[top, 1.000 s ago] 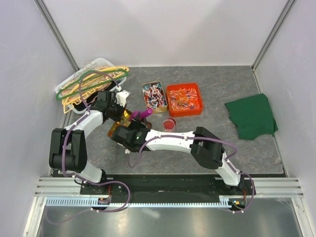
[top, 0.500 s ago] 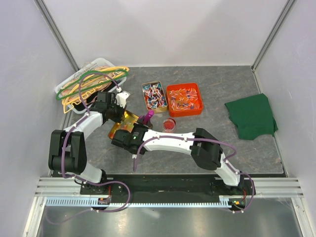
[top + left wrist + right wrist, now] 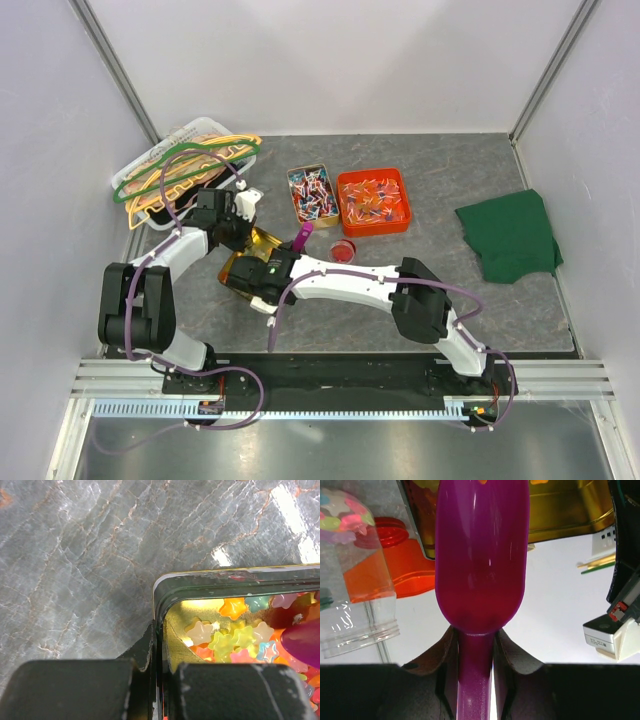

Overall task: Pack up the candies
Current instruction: Scoop the fake candies from the storage box.

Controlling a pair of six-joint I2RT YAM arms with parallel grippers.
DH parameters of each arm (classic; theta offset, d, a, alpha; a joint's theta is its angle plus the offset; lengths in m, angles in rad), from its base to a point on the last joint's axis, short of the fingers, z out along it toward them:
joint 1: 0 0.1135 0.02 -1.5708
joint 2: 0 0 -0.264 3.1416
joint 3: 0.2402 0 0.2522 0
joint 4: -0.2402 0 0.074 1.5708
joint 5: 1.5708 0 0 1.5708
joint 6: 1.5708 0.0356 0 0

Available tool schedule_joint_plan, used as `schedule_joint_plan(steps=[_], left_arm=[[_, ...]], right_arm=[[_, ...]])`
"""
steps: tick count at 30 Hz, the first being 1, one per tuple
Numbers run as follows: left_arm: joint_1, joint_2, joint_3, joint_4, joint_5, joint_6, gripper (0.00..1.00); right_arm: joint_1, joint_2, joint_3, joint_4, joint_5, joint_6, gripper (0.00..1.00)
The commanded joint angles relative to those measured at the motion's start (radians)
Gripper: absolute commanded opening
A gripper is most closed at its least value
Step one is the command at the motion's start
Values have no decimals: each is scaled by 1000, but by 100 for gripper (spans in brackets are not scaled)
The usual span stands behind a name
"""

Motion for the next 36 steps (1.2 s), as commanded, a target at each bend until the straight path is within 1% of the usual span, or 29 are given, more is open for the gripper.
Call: schedule_joint_plan(steps=[1, 9, 16, 18, 23, 26, 28, 31, 36], left_arm=[[6, -61, 17, 38, 117, -48, 2], [14, -85, 14, 43, 131, -51, 2], [15, -102, 14, 44, 108, -63, 2], [18, -104, 15, 46, 88, -63, 2], [20, -102, 14, 47, 96, -66, 2], [20, -101, 15, 46, 99, -66, 2], [23, -102, 14, 47, 99, -66, 2], [23, -104, 14, 47, 102, -66, 2], [28, -101, 14, 46, 110, -66, 2]], right_arm=[[-17, 39, 11, -101, -192, -12, 0], [-33, 55, -10, -107, -284, -18, 0], [-13, 112, 60, -109, -268, -9, 0], [-3, 111, 63, -110, -268, -7, 0], [10, 111, 48, -115, -304, 11, 0], [9, 126, 66, -121, -341, 49, 0], [3, 144, 115, -153, -378, 103, 0], [-14, 166, 169, -210, -465, 178, 0], [-46, 160, 161, -218, -573, 258, 0]])
